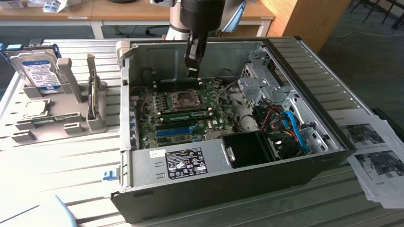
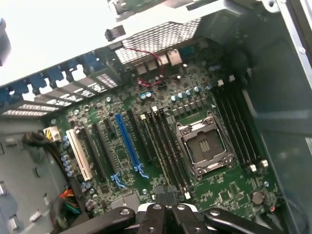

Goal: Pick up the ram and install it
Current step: 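Press down the ram until it locks into place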

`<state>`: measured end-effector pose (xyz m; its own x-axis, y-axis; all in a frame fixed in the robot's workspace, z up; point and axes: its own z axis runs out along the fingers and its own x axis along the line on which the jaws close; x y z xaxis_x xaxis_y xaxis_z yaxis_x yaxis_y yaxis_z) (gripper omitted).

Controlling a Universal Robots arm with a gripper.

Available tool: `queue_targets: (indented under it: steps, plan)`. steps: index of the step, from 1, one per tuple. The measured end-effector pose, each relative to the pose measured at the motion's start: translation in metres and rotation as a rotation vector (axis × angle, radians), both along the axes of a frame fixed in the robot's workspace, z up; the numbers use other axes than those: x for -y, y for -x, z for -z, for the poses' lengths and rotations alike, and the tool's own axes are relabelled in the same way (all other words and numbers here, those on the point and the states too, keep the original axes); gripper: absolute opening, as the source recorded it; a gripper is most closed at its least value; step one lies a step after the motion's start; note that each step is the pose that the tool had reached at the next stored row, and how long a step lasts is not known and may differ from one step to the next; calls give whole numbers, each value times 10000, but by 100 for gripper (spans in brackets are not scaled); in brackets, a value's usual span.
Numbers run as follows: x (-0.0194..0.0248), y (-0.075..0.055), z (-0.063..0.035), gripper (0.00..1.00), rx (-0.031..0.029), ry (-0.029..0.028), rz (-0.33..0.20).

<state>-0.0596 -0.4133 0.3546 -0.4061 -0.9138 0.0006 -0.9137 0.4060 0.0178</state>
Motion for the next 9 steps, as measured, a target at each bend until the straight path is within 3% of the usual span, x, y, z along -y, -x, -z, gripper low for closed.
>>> queue_targets:
  steps: [9]
  plan:
    - [0, 5, 12, 9, 0, 0, 1191]
